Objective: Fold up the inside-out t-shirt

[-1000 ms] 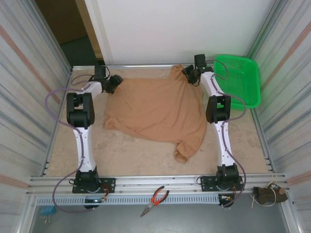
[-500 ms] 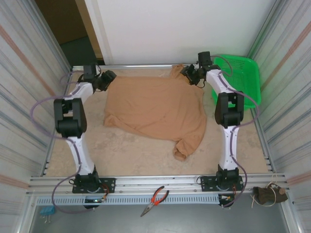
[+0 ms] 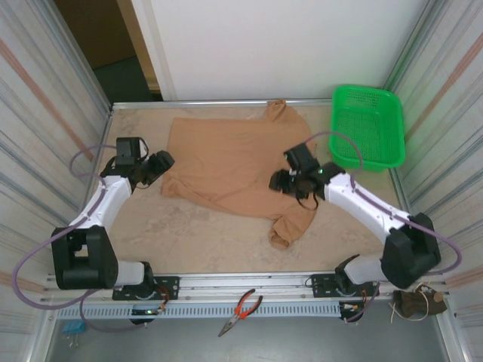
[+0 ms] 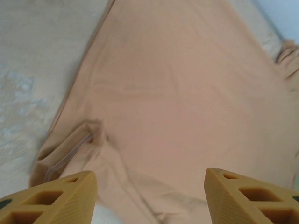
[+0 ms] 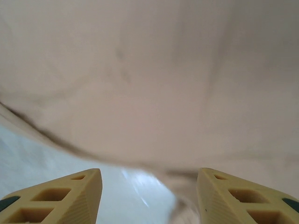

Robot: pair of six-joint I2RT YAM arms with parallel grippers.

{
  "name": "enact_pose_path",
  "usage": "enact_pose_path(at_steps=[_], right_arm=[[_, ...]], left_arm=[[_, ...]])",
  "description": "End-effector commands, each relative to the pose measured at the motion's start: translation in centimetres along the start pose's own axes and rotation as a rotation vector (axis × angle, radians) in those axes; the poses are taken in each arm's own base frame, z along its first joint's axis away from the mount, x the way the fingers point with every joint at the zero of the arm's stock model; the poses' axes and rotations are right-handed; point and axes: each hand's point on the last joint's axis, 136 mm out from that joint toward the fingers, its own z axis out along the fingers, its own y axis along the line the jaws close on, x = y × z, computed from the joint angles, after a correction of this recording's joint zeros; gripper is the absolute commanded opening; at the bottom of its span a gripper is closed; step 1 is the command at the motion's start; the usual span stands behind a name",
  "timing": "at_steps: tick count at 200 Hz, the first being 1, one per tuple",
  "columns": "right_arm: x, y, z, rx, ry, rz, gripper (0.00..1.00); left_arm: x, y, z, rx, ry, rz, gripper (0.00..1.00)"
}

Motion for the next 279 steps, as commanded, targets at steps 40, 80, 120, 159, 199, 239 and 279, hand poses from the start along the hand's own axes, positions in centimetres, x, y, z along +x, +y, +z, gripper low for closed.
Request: enact_pose_path(at_steps=[40, 80, 120, 159, 199, 239, 279], right_arm=[[5.6, -6.4, -0.9, 0.164, -0.029, 0.097, 0.58], [7.4, -7.1, -0.4, 0.192, -0.001, 0.084, 0.62], [9.0, -7.4, 1.2, 0.21, 0.063, 0.06, 0.62], [11.0, -6.5, 2.5, 0.206, 0.127, 0.003, 0.61], [13.0, -6.2, 2.6, 0.227, 0.146, -0.048, 0.62], [13.9, -7.1, 3.8, 0.259, 0.167, -0.055, 0.56], [12.4, -8.0, 2.7, 0.337, 0.148, -0.128, 0.0]], left_arm=[[1.3, 3.0, 2.2, -0.128, 0.096, 0.081, 0.61], [1.2, 3.6, 4.5, -0.147, 0.131, 0.088, 0.6], [1.4, 3.3, 6.2, -0.12, 0.152, 0.078, 0.53], [1.5, 2.9, 6.6, -0.089, 0.154, 0.062, 0.32], [1.8, 2.9, 6.4, -0.081, 0.15, 0.053, 0.11], [1.9, 2.7, 6.1, -0.068, 0.143, 0.043, 0.0], [0.8, 1.9, 4.8, -0.027, 0.113, 0.013, 0.0]])
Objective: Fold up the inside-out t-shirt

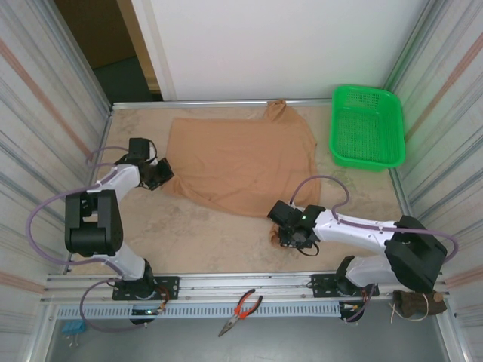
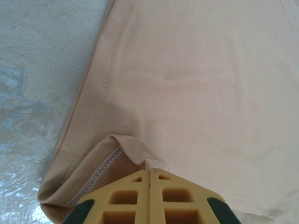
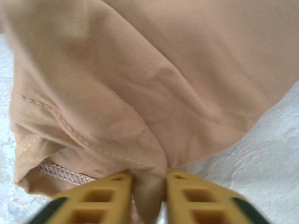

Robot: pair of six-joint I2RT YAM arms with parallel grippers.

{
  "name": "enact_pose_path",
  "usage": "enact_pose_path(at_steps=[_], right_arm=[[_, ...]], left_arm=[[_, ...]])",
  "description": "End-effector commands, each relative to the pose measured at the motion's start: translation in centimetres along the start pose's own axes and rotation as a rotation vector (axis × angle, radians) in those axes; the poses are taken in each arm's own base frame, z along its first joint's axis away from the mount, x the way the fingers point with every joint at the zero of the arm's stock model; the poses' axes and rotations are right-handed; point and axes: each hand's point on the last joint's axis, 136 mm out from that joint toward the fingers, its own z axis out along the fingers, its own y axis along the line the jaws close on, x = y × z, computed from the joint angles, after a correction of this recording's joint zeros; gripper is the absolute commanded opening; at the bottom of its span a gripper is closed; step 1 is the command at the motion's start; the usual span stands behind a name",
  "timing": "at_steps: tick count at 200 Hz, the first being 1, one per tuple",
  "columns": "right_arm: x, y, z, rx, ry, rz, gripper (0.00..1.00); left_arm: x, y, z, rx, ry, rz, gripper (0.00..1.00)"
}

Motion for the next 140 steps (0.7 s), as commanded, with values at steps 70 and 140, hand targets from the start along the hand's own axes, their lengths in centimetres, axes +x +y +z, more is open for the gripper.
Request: enact_pose_path(at_steps=[70, 140], right_arm=[[-5.3, -6.4, -8.5, 0.197, -0.15, -0.033, 0.0], [-5.1, -5.8, -8.7, 0.077, -0.198, 0.112, 0.46]], left_arm=[[-0.2, 0.3, -4.5, 0.066, -0.1, -0.125, 0.0], [3.7, 2.8, -5.3, 0.051, -0.125, -0.225, 0.0]])
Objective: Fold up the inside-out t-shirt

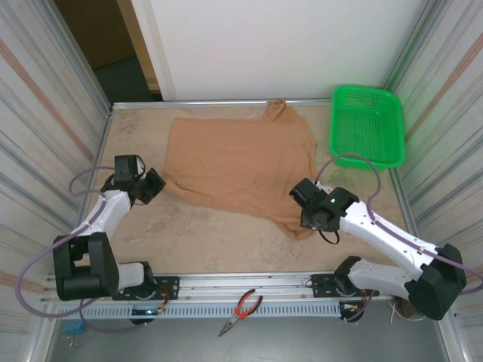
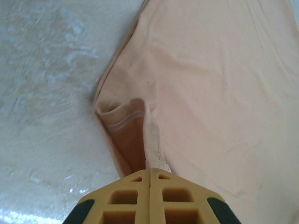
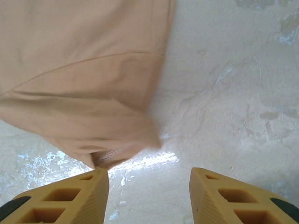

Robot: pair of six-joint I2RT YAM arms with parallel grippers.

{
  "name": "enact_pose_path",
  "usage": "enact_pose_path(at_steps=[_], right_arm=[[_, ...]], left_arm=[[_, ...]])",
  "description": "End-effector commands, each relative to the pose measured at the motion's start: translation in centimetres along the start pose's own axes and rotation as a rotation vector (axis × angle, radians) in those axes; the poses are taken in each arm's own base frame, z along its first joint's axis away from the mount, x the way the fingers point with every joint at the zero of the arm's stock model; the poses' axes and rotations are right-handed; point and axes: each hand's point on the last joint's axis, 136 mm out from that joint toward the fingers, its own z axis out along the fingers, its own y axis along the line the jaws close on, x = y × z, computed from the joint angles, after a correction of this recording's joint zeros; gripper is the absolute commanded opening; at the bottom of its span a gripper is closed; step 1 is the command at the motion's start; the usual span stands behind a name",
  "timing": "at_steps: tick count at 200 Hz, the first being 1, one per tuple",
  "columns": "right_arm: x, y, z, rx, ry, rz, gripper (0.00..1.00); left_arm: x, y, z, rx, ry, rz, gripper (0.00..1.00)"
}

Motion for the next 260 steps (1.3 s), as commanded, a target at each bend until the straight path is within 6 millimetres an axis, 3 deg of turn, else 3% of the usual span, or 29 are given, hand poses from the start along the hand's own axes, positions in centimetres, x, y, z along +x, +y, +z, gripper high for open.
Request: enact_pose_path(at_steps=[1, 36, 60, 122, 175, 190, 206, 223, 230, 260], right_arm=[[0.4, 0.3, -0.4, -0.056, -0.019, 0.063, 0.46], [2.4, 4.1, 0.2, -0.206, 0.045, 0.099, 0.36], [3.7, 5.8, 1.4, -0.22, 0.078, 0.078, 0.36], [2.7, 6.1, 3.9, -0.072, 0.045, -0.038, 0.38], [2.6, 6.3, 6.0, -0.001, 0.058, -0.096, 0.32], [2.5, 6.3, 6.1, 0.004, 0.057, -0.102, 0.28], [2.3, 6.4, 6.1, 0.0, 0.059, -0.106, 0.2], [2.3, 6.3, 5.9, -0.005, 0.06, -0.109, 0.06], [2.2, 6.3, 5.7, -0.012, 0.059, -0.11, 0.0], [2.1, 6.5, 4.0, -0.062, 0.06, -0.106, 0.0]], left_arm=[[0.5, 0.8, -0.3, -0.005, -0.018, -0.05, 0.0], [1.4, 1.4, -0.5, -0.009, -0.013, -0.059, 0.0], [1.5, 1.6, -0.7, -0.011, -0.021, -0.057, 0.0], [1.3, 1.6, -0.9, -0.02, -0.024, -0.052, 0.0], [0.5, 1.0, -1.4, -0.02, -0.041, -0.027, 0.0], [0.2, 0.8, -1.7, -0.024, -0.046, -0.013, 0.09], [-0.1, 0.6, -2.1, -0.029, -0.054, -0.001, 0.32], [-0.4, 0.5, -2.7, -0.038, -0.07, 0.009, 0.46], [-0.5, 0.4, -3.0, -0.039, -0.079, 0.013, 0.49], [-0.3, 0.0, -4.2, -0.034, -0.078, 0.027, 0.55]])
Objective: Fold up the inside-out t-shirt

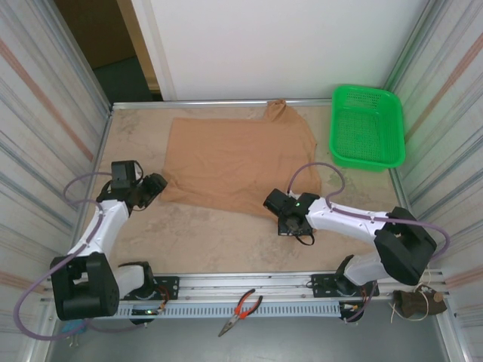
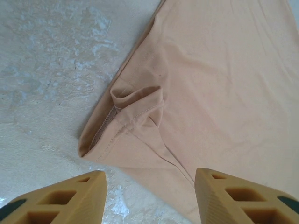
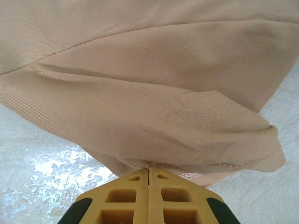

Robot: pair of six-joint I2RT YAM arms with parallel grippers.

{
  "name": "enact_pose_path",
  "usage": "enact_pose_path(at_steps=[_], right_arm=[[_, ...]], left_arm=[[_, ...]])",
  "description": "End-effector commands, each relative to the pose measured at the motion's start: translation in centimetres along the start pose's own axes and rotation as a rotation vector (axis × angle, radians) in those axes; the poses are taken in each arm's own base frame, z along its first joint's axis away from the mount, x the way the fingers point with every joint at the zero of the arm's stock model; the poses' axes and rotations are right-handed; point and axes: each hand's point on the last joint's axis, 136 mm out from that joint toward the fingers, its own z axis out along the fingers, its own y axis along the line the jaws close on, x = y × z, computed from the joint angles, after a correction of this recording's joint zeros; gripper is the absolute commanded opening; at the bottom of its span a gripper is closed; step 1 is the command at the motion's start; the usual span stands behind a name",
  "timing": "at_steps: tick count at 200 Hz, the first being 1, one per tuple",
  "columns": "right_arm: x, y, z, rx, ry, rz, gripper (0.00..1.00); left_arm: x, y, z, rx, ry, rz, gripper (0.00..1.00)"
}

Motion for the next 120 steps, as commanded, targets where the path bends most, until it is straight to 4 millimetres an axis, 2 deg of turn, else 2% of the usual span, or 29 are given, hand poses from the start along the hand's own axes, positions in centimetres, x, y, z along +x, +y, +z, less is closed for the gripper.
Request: enact_pose_path(at_steps=[1, 28, 56, 120], right_arm=[[-0.7, 0.1, -2.0, -0.038, -0.023, -0.003, 0.0], [-0.5, 0.2, -3.8, -0.1, -0.032, 0.009, 0.0], [-0.2, -0.1, -4.6, -0.137, -0.036, 0.022, 0.0], [-0.1, -0.1, -4.9, -0.152, -0.039, 0.022, 0.0]], left_arm=[[-0.6, -0.4, -1.7, -0.007, -0.02, 0.024, 0.55], [0.5, -0.3, -1.7, -0.011, 0.013, 0.034, 0.56], [1.4, 0.7, -0.4, -0.033, 0.034, 0.023, 0.56], [-0.5, 0.7, 3.4, -0.091, 0.058, 0.054, 0.54]])
